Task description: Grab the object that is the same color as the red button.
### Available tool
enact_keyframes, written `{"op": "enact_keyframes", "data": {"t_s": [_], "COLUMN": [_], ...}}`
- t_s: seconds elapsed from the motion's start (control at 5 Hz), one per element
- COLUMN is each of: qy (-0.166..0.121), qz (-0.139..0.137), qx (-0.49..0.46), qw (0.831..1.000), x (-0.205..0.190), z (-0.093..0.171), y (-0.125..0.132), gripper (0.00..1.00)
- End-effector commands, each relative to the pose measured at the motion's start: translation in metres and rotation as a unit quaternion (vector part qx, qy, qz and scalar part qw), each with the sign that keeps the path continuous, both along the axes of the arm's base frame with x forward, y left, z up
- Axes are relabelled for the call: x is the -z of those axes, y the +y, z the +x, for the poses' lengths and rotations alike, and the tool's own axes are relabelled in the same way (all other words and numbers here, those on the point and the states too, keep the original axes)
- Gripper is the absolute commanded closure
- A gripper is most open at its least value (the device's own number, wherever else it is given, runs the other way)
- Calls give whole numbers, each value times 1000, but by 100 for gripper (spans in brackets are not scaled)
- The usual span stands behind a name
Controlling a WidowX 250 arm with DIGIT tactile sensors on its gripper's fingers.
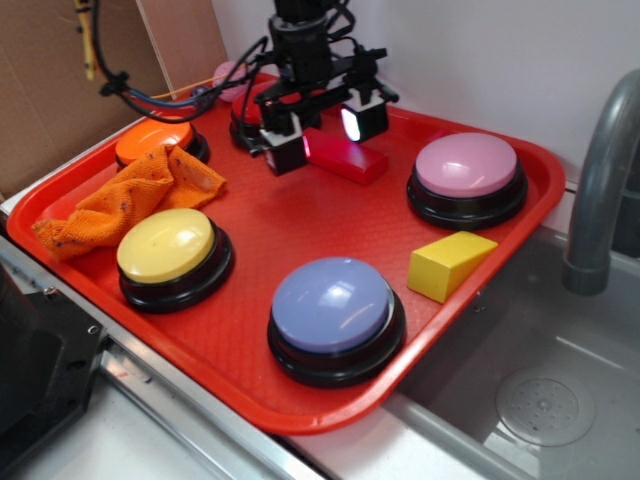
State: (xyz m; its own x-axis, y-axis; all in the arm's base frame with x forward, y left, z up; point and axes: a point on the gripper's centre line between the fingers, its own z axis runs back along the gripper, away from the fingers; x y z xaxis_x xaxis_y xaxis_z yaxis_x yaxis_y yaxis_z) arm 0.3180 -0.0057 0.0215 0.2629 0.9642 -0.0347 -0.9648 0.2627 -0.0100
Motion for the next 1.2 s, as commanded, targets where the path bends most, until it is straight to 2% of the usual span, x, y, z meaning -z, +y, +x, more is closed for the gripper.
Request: {"op": "enact_keyframes", "data": {"t_s": [0.0, 0.2, 0.4, 0.6, 0.8, 1.0], "qy": [-44, -52, -60, -53, -31, -9], "qz": [14, 7, 3, -3, 3, 5], "qx": [7, 32, 76, 173, 296, 413], "qw": [999, 998, 995, 983, 955, 911], "x": [3, 4, -5, -23, -50, -72], "z": [13, 10, 8, 7, 2, -10], "y": [7, 5, 2, -6, -21, -32], "gripper": [0, 85, 100, 100, 100, 100]}}
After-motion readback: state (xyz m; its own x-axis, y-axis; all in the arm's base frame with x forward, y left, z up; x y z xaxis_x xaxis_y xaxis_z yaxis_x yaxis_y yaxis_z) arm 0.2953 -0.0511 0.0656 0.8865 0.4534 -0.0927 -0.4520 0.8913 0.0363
